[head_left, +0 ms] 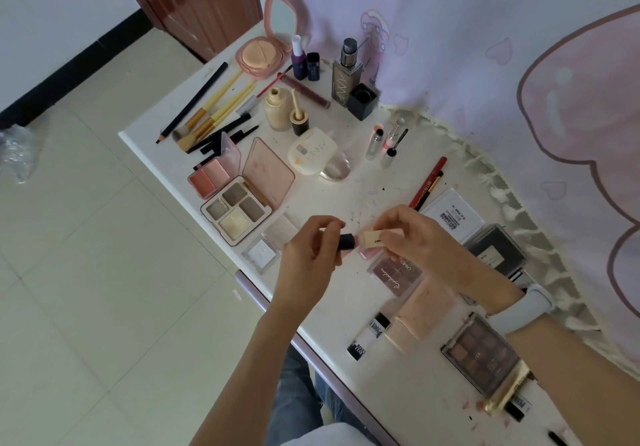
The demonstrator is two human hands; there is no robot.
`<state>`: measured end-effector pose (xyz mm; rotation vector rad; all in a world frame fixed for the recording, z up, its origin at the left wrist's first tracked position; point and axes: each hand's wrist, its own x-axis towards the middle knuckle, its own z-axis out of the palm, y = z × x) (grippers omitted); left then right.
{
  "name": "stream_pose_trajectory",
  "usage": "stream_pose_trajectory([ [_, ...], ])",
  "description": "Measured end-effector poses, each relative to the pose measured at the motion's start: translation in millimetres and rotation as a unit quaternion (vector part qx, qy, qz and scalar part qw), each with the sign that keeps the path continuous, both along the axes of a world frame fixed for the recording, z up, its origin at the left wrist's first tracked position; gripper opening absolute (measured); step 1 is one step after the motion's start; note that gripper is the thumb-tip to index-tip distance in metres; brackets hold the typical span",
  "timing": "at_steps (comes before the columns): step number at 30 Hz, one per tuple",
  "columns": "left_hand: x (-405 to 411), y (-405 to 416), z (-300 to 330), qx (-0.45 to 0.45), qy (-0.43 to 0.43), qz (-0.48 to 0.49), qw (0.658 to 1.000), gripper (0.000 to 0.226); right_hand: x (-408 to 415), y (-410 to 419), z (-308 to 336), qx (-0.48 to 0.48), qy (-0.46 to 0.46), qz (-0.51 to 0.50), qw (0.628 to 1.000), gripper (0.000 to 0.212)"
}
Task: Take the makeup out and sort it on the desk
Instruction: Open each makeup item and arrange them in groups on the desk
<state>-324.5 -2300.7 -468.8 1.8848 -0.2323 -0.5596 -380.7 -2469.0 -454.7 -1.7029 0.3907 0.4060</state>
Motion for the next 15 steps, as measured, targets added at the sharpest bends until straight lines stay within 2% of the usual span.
stream_pose_trajectory([
  [3,7.7,4.2,-0.4,0.009,0.025,0.0,1.0,0.017,-3.2,-10.1,-0.9,-0.12,0.006,0.112,0.986,0.03],
  [7,14.9,11.6,-3.8,0.026,0.056,-0.031,0.998,0.019,-3.6,-24.2,-2.5,-0.224,-0.026,0.147,0.963,0.029],
  [9,17.6,16.3,-5.5,0.02,0.067,-0.028,0.997,0.023,-4.0,-33.9,-4.4,-0.232,-0.035,0.102,0.967,0.026],
  [11,17.5,19.3,-7.5,-0.032,0.126,0.002,0.992,0.025,-4.5,-40.8,-7.5,-0.201,-0.039,0.022,0.979,0.02],
  [15,12.4,7.4,-7.4,-0.183,0.271,0.06,0.943,0.024,-2.1,-38.6,-15.5,-0.12,-0.074,-0.128,0.982,0.008],
])
